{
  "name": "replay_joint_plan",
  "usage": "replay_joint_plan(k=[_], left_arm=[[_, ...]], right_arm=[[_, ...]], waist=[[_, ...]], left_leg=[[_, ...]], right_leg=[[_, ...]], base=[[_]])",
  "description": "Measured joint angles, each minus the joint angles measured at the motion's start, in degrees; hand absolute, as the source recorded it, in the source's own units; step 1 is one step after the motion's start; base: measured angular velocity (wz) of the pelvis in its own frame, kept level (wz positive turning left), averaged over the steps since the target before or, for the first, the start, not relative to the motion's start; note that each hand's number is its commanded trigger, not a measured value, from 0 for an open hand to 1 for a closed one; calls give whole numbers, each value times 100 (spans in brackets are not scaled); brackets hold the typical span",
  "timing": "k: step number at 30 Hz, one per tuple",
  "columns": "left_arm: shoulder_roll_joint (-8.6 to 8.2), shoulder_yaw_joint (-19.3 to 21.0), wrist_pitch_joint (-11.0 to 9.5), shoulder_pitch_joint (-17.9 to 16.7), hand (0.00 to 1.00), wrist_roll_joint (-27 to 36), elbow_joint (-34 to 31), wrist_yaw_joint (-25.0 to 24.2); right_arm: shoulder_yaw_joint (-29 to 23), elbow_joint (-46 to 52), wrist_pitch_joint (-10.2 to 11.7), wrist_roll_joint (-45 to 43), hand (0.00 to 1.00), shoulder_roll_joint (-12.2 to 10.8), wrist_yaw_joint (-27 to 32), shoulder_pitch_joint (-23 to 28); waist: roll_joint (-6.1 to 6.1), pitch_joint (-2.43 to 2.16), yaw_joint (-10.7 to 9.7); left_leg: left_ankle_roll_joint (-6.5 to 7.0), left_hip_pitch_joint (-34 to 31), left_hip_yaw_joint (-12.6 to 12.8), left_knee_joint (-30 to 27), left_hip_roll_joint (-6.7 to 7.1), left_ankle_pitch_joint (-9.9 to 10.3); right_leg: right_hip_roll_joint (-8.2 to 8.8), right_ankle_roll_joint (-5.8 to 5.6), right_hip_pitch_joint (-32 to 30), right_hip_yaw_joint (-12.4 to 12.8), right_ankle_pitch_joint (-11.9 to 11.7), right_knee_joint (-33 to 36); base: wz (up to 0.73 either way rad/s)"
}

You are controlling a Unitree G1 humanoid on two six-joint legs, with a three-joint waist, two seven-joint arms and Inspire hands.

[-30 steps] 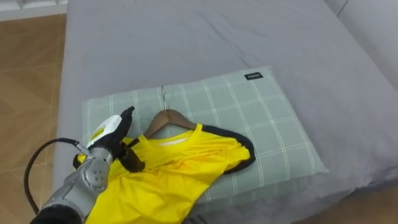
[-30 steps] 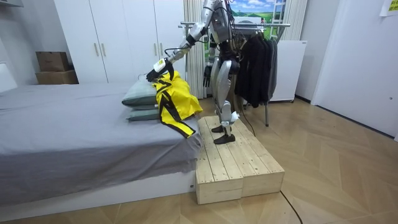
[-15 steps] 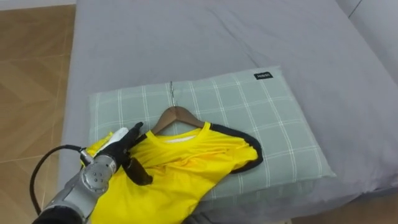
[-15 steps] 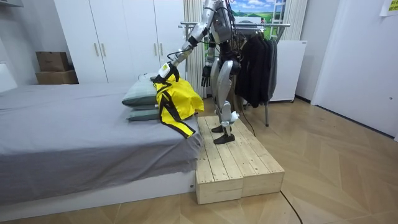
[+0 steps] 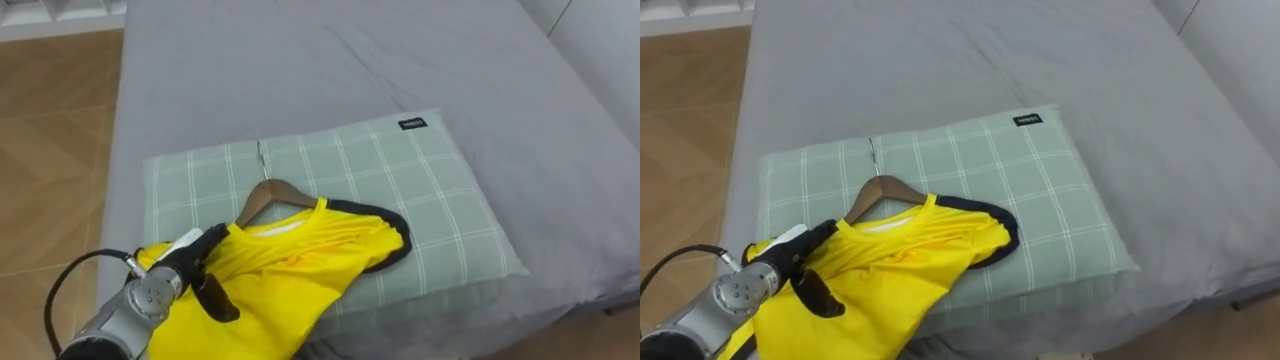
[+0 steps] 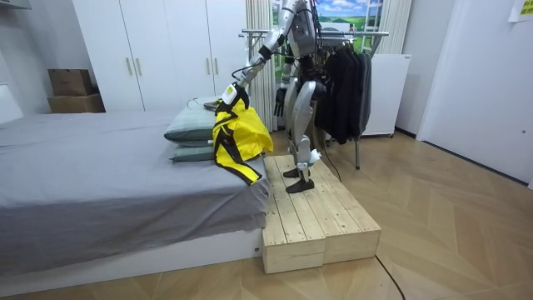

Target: Hang clothes

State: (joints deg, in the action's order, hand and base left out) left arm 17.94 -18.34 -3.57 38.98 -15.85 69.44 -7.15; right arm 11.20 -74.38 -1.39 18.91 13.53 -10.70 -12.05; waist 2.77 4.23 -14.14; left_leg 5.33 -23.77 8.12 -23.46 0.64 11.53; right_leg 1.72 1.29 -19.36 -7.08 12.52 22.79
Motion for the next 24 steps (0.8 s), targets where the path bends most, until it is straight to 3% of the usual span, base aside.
replay_joint_plan(k=[12,16,24], left_arm=[[-18,60,70,12,0,-515,27,117],[-26,69,66,12,0,-638,53,363],[-58,177,-40,12,0,-762,250,962]], right_arm=[[57,-6,2,133,0,-2,10,19],[116,16,0,342,0,-8,15,19],[119,56,13,530,0,-30,103,11]], waist=[[-54,-15,-18],[-150,-9,-27],[-160,-5,-119]], left_leg=[[60,-150,135,-147,18,-64],[59,-224,176,-218,12,-63],[59,-462,217,-387,-9,-63]], right_leg=[[76,10,-326,85,87,420],[111,20,-419,79,163,532],[116,40,-709,122,177,754]], base=[[-2],[0],[-2]])
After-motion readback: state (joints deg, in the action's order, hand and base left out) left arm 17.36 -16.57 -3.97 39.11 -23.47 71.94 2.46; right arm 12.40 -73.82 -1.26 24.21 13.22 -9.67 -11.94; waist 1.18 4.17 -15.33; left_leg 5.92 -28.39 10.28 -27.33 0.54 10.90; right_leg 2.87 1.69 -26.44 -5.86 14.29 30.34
